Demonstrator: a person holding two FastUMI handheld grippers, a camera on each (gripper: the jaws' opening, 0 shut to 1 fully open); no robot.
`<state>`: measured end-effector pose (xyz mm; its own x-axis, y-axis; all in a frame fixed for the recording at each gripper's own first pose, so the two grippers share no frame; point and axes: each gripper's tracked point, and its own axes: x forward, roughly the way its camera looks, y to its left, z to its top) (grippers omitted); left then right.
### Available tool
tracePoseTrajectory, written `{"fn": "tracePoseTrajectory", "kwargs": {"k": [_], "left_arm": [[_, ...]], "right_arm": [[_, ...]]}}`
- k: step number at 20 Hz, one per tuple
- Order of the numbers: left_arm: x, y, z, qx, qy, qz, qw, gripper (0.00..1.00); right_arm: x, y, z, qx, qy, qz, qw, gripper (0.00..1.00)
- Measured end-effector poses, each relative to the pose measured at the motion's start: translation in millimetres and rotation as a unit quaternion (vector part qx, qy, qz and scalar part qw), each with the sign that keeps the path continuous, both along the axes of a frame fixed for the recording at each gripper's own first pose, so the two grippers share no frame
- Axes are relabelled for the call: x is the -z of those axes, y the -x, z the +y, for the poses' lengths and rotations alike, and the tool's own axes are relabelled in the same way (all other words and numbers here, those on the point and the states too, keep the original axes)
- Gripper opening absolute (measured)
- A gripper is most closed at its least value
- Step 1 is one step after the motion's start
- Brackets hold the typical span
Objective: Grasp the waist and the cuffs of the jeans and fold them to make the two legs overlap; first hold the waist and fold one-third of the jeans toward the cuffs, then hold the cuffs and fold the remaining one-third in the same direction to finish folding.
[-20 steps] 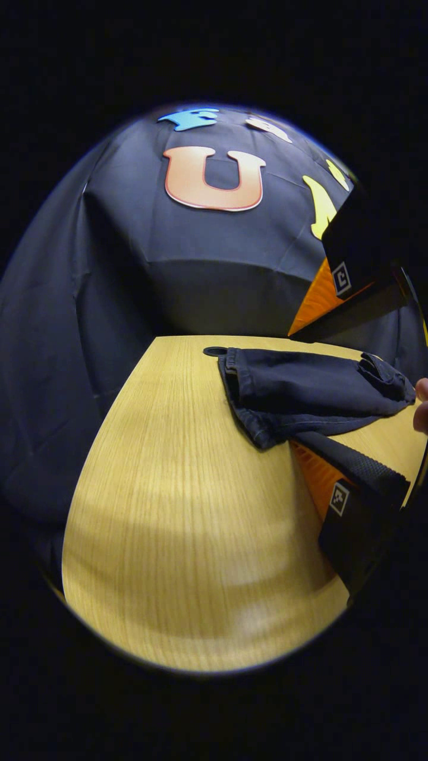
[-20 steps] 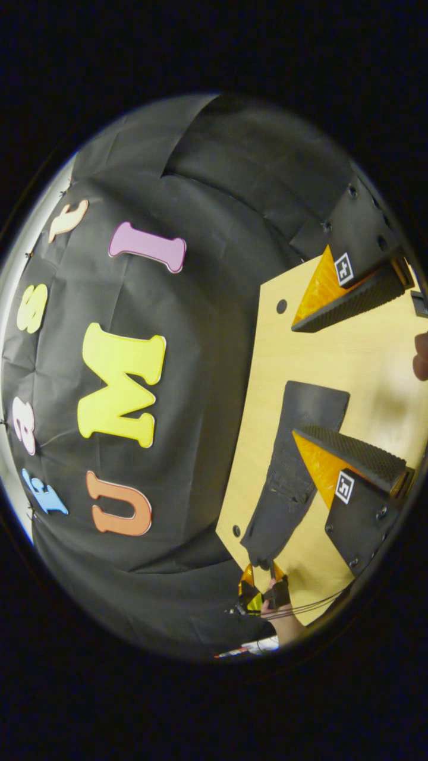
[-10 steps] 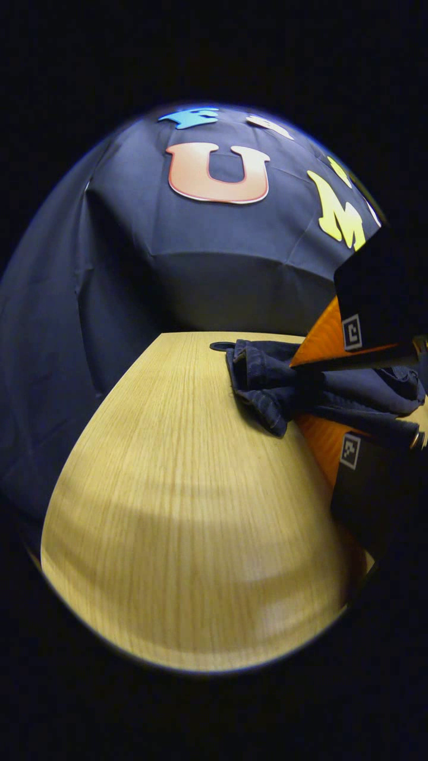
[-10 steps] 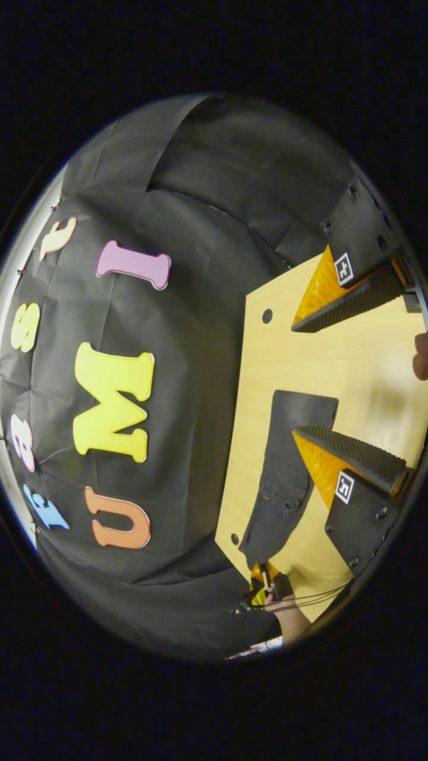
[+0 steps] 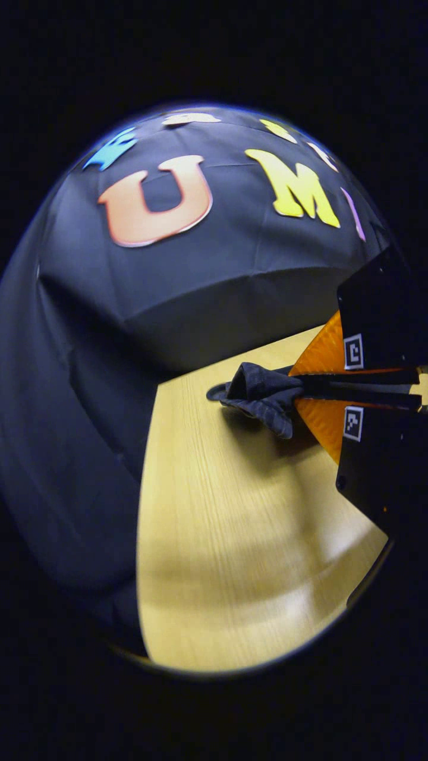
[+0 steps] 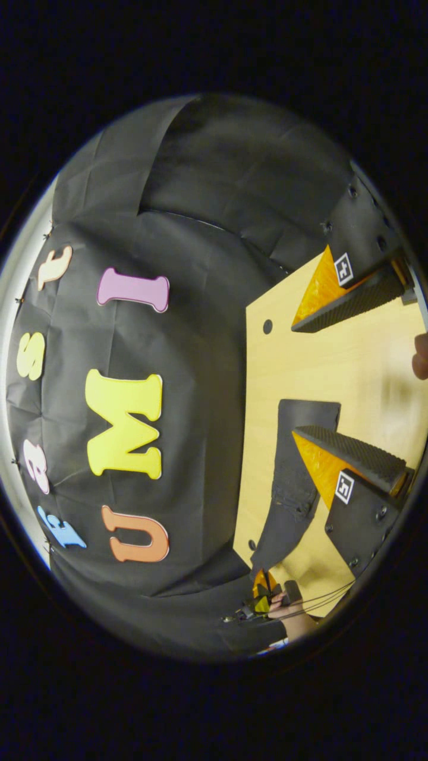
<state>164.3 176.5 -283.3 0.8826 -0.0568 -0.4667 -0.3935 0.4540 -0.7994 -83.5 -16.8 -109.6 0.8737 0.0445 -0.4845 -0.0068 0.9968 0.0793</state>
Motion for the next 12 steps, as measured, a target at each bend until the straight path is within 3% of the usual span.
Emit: {"fn": "tracePoseTrajectory", "kwargs": {"k": [3,7,12], "left_arm": [[-52,1,-30,0.032,-0.095,-0.022,0.995,0.09],[-103,-3,-88,0.074,-0.192,-0.049,0.977,0.09],[-132,-7,-186,0.148,-0.28,-0.096,0.944,0.08]], "right_arm": [[1,1,-3,0.013,-0.031,-0.006,0.999,0.96],[-2,2,-15,0.03,-0.054,-0.019,0.998,0.96],[-7,13,-43,0.045,-0.048,-0.027,0.997,0.96]]}}
